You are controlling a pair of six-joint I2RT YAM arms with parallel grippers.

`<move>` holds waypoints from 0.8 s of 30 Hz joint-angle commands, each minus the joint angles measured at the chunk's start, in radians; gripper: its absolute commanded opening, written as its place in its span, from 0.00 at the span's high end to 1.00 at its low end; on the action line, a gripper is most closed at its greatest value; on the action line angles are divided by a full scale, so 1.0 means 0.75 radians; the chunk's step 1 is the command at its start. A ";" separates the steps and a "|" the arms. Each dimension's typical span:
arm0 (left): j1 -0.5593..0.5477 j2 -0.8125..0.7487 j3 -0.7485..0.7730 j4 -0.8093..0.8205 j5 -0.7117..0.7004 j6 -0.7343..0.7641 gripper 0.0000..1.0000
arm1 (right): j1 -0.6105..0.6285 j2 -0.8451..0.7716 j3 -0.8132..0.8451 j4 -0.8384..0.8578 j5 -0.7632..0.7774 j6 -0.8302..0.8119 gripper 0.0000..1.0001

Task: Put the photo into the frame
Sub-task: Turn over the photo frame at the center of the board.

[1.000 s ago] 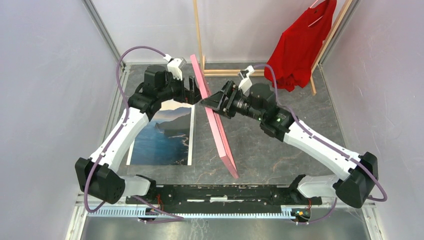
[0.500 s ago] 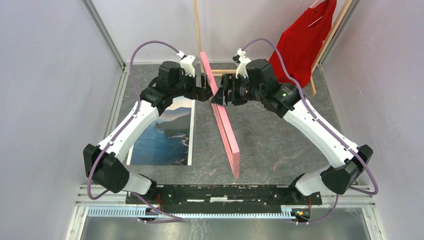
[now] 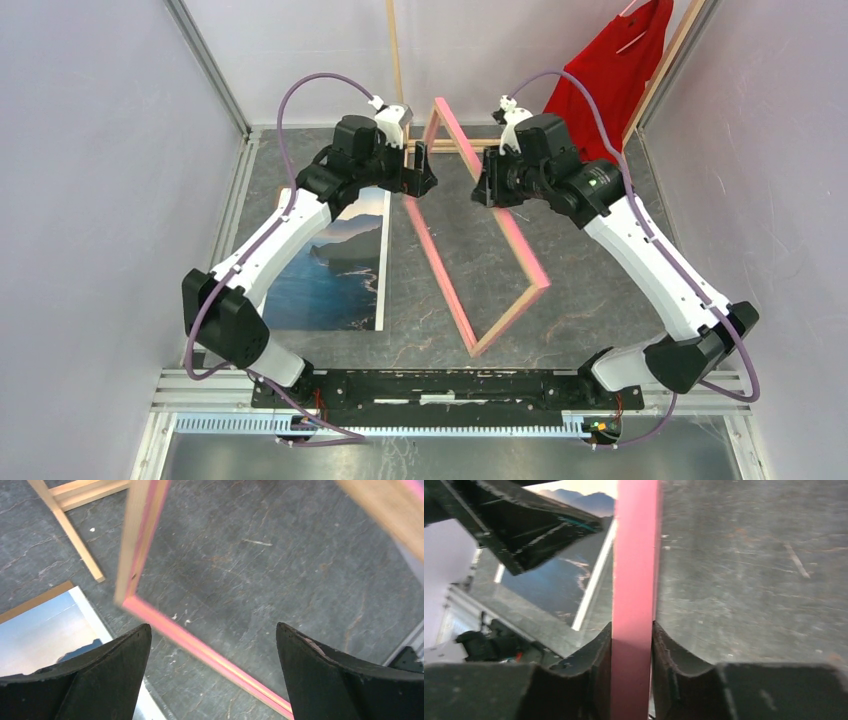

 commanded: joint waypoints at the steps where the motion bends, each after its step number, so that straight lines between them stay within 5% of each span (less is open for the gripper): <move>1: -0.004 -0.004 -0.072 -0.013 -0.090 0.156 0.00 | -0.024 -0.072 0.035 -0.088 0.203 -0.120 0.76; 7: -0.004 -0.005 -0.306 -0.033 -0.173 0.376 0.00 | -0.055 -0.165 -0.151 -0.114 0.454 -0.146 0.88; 24: -0.056 0.064 -0.554 0.064 -0.245 0.592 0.00 | -0.161 -0.413 -0.857 0.119 0.758 -0.025 0.86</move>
